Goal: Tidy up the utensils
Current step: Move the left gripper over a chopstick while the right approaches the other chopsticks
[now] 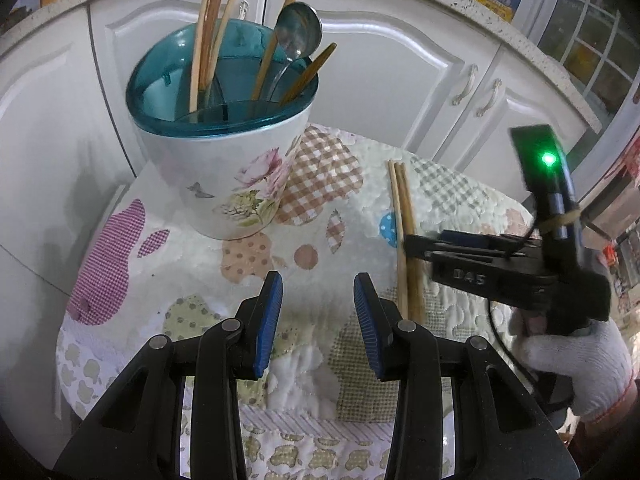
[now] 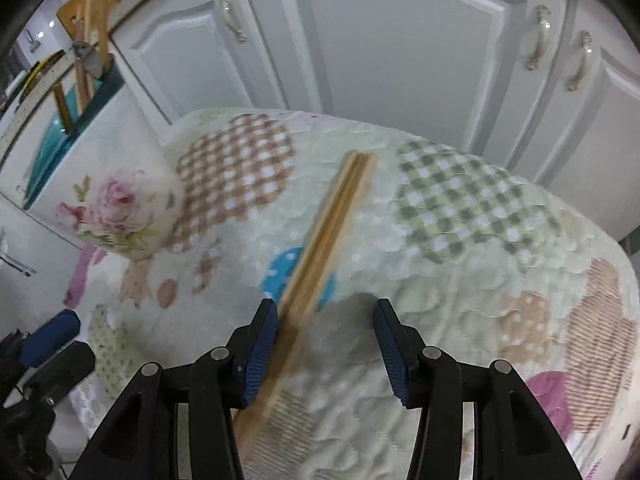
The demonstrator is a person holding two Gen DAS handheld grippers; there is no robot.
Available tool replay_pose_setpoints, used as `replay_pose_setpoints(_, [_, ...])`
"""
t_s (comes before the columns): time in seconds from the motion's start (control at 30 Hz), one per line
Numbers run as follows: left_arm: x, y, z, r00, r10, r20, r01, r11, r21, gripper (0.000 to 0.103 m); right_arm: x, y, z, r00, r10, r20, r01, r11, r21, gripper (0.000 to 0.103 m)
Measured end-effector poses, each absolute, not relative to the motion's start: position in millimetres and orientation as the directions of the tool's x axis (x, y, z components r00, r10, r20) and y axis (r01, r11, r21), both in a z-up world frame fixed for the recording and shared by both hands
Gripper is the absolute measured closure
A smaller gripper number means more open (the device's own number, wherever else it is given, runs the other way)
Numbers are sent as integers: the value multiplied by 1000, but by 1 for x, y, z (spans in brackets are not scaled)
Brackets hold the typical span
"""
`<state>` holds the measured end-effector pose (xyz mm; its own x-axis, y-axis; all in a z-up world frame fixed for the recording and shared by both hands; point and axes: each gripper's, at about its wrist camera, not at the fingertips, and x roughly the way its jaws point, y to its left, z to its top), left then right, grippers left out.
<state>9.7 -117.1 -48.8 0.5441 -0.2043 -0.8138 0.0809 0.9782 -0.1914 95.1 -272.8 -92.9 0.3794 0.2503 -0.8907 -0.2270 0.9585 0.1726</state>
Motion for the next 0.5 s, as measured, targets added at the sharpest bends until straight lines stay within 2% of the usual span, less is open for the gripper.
replay_pose_setpoints(0.3, [25,-140,-62,510,-243,-825,133,970,-203,67,63,-356,-95,386,222,-895,-52,974,220,56])
replay_pose_setpoints(0.5, [30,-150,-62,509,-245,-826,149,969,-195,67,80,-337,-84,394,319,-862,-128,948,293,56])
